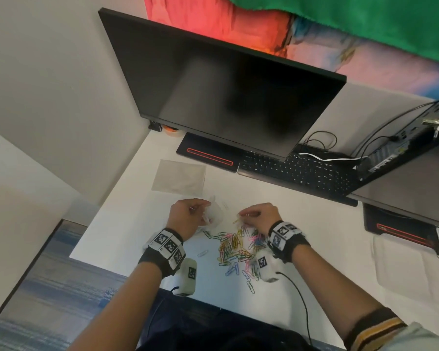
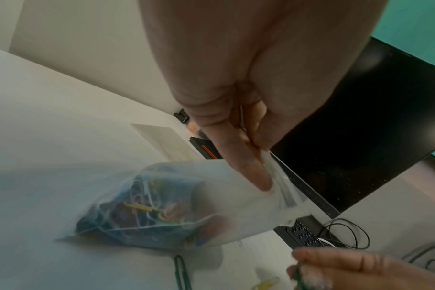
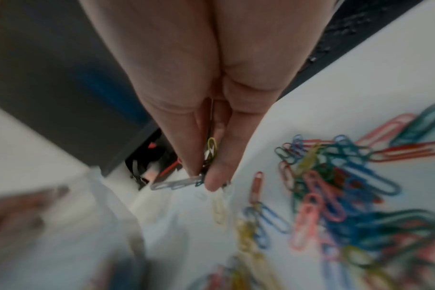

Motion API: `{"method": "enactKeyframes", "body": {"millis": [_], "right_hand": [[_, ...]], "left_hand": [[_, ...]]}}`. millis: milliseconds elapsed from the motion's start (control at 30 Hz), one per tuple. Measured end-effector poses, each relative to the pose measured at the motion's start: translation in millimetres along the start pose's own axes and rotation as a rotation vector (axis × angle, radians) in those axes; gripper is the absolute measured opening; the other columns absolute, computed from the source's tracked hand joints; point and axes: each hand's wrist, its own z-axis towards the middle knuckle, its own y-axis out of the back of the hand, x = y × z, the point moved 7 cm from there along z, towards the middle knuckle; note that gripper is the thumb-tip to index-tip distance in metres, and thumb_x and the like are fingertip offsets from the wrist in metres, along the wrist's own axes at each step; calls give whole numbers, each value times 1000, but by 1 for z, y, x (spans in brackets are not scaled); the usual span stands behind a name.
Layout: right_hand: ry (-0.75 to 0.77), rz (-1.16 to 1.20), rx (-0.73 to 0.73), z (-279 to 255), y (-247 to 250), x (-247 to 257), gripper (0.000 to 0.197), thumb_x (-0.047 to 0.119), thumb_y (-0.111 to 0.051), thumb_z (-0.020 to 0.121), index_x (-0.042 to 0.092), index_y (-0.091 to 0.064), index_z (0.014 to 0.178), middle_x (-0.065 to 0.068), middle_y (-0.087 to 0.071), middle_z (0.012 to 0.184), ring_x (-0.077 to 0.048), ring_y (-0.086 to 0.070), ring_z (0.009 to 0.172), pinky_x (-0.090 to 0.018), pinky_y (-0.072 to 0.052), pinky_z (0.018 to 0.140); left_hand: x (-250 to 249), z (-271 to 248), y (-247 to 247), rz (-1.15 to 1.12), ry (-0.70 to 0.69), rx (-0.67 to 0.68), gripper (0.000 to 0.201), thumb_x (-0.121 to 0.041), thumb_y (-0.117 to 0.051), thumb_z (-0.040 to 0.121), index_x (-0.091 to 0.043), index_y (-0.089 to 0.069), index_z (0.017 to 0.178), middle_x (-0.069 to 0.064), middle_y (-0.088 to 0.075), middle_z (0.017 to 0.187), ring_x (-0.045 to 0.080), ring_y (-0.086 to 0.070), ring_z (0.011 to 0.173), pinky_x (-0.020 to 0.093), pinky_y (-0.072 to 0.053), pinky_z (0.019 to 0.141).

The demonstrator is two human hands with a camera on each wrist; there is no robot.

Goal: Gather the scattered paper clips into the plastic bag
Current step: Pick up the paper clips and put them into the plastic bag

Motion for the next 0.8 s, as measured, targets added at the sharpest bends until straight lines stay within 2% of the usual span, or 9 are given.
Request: {"method": "enactKeyframes", "body": {"millis": [133,267,333,400,500,567,633,733,800], "right_hand": [[-86,513,134,-8,-14,30,24,-1,-74,79,-1,-71,103,-19,-73,97,-28,-72,88,-25,-59,77],[-86,623,179,-10,-40,50,21,-5,-70,81,-4,-70,102,-16,-73,91,-26,-72,87,-28,-59,80],[-80,543,144,-9,-52,50,18,-6,-69,82,-4,-71,99,-15,-73,89,-25,-72,84,-27,-59,81],[-28,326,99,-8,-59,52,18,-4,-69,81,3,-74,97,-12,-74,91,-20,-71,82,-28,-59,81],[60,-12,5,-11,-58,63,21,0,-72,77,12,-77,93,-2,-73,81,-3,-66,65,-12,-54,63],[155,-159,-30,-12,-58,75,12,7,-72,77,11,-78,85,-4,-73,74,-5,-62,58,-8,-47,56],[238,-279,-29,-11,-61,83,9,13,-70,80,12,-79,80,-5,-74,72,-11,-62,62,-4,-40,57],[270,-334,3,-11,-66,86,9,17,-70,82,14,-79,80,-3,-73,73,-9,-60,61,0,-36,57],[299,-355,17,-12,-67,87,8,18,-72,82,14,-78,82,-1,-71,71,-3,-55,56,-5,-38,59]], "left_hand": [[1,2,-1,38,-1,-3,18,-10,-59,95,-18,-75,96,10,-75,90,25,-74,75,35,-62,75],[2,3,-5,65,1,9,20,-11,-59,95,-22,-76,94,6,-75,87,27,-74,75,42,-61,80],[-1,1,-6,38,3,9,23,-7,-59,94,-23,-75,89,8,-75,87,27,-73,75,44,-61,79],[-5,1,-6,13,-2,-1,23,-6,-59,94,-22,-75,86,12,-76,87,29,-74,73,43,-62,75],[-6,3,-7,30,-14,-11,20,-9,-60,94,-19,-76,91,11,-76,84,28,-74,69,44,-62,72],[-7,2,-7,58,-27,-3,22,-9,-61,93,-24,-77,89,6,-76,83,24,-74,68,44,-62,73],[-9,1,-7,80,-39,-5,22,-11,-61,92,-25,-77,89,4,-76,83,20,-74,68,39,-62,73],[-13,0,-3,87,-46,-13,19,-9,-59,94,-18,-77,96,4,-75,83,2,-69,57,15,-56,59],[-10,2,-3,83,-51,-13,19,-10,-60,93,-19,-77,95,3,-76,85,5,-71,60,20,-59,64]]}}
